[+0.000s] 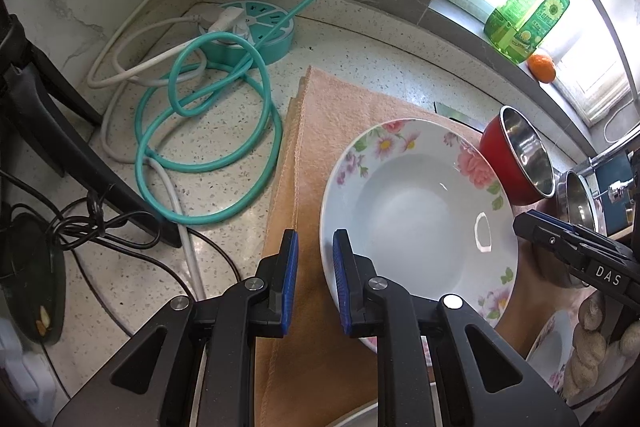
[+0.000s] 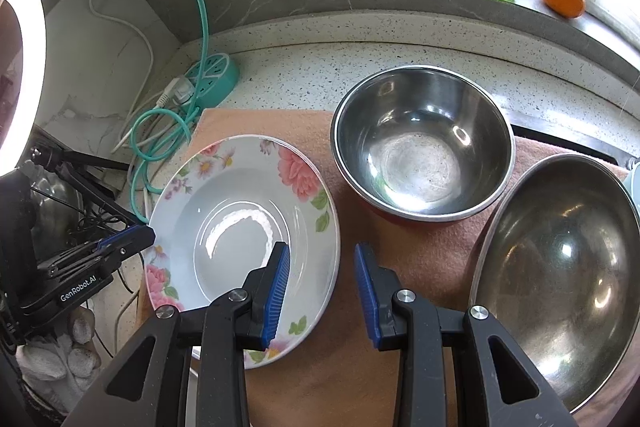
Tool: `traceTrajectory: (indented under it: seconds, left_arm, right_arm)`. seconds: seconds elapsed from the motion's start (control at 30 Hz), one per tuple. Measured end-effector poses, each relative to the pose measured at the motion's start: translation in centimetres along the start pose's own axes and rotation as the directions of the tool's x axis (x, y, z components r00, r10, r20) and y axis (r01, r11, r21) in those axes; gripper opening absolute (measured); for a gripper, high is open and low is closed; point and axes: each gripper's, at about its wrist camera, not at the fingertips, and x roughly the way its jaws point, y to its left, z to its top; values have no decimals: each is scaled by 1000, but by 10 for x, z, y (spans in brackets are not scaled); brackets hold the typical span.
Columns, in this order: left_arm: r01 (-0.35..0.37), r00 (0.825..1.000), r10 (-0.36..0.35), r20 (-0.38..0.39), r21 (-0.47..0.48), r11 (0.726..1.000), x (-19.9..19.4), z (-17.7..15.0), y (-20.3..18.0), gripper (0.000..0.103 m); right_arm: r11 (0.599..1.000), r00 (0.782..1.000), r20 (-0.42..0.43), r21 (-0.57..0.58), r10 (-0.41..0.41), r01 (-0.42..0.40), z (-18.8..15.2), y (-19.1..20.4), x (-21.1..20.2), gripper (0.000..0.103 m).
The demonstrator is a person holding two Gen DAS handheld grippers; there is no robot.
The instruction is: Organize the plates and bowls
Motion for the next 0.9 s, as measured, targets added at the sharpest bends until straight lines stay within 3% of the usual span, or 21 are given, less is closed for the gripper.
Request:
traceTrajectory:
  seconds: [0.9]
  left_arm:
    - [50,999,-50,-13,-4,999,8,-3,1,16]
  right_arm:
    - [992,994,-73,-101,-79,71,8,19,24,30]
